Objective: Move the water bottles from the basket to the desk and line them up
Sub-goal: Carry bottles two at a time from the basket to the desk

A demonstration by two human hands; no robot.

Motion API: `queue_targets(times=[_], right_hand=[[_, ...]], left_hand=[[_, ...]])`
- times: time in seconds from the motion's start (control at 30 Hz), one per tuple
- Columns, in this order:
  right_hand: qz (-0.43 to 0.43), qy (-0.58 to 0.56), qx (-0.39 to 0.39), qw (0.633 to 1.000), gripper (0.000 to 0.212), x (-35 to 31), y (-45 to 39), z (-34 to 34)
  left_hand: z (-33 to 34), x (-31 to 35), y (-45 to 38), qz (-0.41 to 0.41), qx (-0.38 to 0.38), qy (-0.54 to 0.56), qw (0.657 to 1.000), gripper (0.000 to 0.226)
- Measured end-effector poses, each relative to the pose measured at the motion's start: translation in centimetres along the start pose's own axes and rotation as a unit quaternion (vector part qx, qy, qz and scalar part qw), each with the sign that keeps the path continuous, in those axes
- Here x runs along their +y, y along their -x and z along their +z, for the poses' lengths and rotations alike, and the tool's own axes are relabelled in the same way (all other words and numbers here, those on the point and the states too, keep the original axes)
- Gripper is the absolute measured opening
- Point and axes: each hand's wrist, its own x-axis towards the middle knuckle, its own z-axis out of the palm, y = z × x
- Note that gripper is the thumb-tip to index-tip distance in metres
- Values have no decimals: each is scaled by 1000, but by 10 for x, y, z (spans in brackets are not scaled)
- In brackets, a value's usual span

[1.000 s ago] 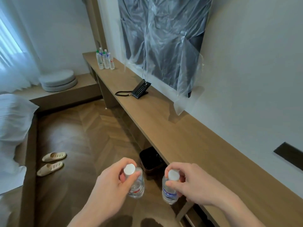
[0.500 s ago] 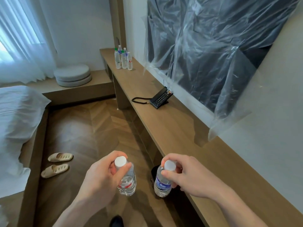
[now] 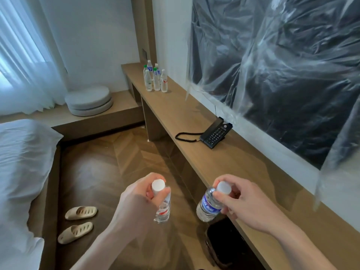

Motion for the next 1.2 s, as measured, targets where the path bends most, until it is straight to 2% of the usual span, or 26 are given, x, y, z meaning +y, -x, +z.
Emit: queue_targets(times=[0.2, 0.47, 0.9, 1.2], right_hand=[[-2, -16, -10, 1000, 4, -21, -95, 7], [7, -19, -49, 999, 8, -41, -253, 19], [-46, 18, -93, 994, 17, -121, -474, 11], [-6, 21, -58, 998, 10, -170, -601, 47]], left_hand=[[-17, -27, -89, -11, -5, -27, 1000, 7], [-30, -57, -223, -35, -10, -42, 998, 13], [-84, -96, -406, -68, 73, -18, 995, 14], [-135, -152, -554, -35, 27, -31, 999, 13]])
